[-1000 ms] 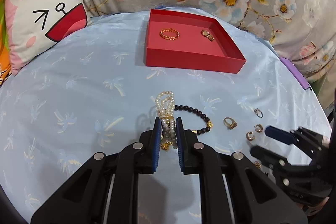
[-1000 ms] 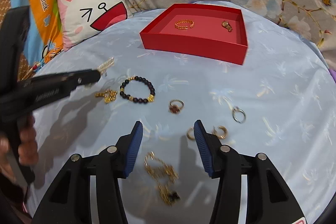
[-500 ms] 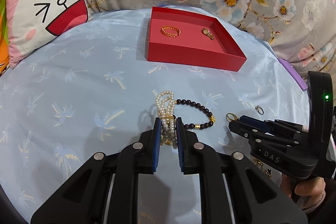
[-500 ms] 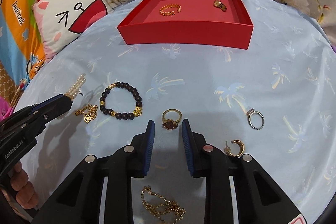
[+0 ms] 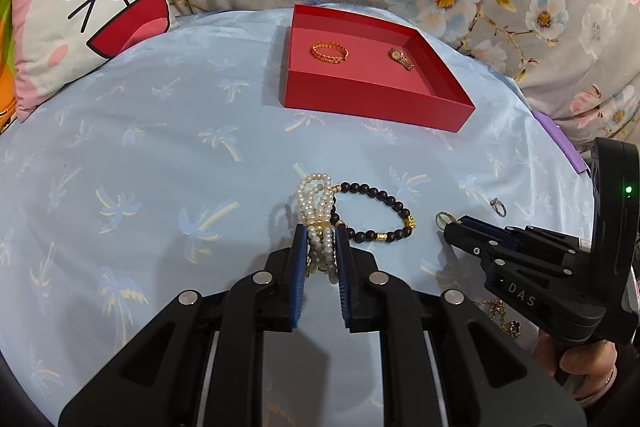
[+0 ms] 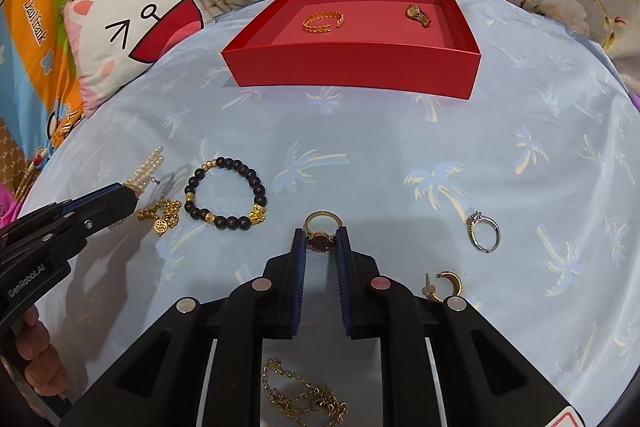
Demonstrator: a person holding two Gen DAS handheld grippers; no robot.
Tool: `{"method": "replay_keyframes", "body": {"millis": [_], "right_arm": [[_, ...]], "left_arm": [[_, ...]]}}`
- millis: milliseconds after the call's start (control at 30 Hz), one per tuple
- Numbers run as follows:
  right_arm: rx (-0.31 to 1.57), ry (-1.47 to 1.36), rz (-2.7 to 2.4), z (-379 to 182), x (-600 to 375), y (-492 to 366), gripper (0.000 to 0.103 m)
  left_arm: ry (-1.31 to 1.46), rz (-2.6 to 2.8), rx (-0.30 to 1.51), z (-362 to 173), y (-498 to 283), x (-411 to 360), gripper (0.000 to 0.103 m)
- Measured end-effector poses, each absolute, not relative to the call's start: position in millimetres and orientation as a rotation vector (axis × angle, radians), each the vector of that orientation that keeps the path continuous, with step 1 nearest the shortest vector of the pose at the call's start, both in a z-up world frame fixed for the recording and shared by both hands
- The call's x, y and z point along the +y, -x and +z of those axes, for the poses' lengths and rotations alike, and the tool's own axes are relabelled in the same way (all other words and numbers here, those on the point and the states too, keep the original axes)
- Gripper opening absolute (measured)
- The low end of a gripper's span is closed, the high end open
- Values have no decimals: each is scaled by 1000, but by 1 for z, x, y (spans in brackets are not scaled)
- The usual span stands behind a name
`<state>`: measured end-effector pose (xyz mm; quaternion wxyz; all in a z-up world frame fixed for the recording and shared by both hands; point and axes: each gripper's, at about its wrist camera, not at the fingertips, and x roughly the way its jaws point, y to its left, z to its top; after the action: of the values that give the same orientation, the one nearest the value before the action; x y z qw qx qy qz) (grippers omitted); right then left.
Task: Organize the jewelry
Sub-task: 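Lift the pearl strand with the left tool while the right tool grasps the red-stone ring, then place the pearl strand and red-stone ring into the red box, opening both tools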
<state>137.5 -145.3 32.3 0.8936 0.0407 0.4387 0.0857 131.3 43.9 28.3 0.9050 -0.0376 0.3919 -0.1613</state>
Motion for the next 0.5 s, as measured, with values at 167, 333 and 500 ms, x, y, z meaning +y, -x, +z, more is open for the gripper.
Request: {"method": "replay_keyframes", "body": {"millis": [167, 333, 500], "right_arm": [[887, -81, 179, 40, -149, -134, 14], [831, -70, 177, 66, -160, -131, 14], [753, -50, 167, 107, -177, -147, 13]], "left_arm": [[84, -330, 812, 30, -133, 45, 14], [58, -335, 788, 44, -136, 44, 14], [-11, -377, 728, 81, -157, 32, 14]]}}
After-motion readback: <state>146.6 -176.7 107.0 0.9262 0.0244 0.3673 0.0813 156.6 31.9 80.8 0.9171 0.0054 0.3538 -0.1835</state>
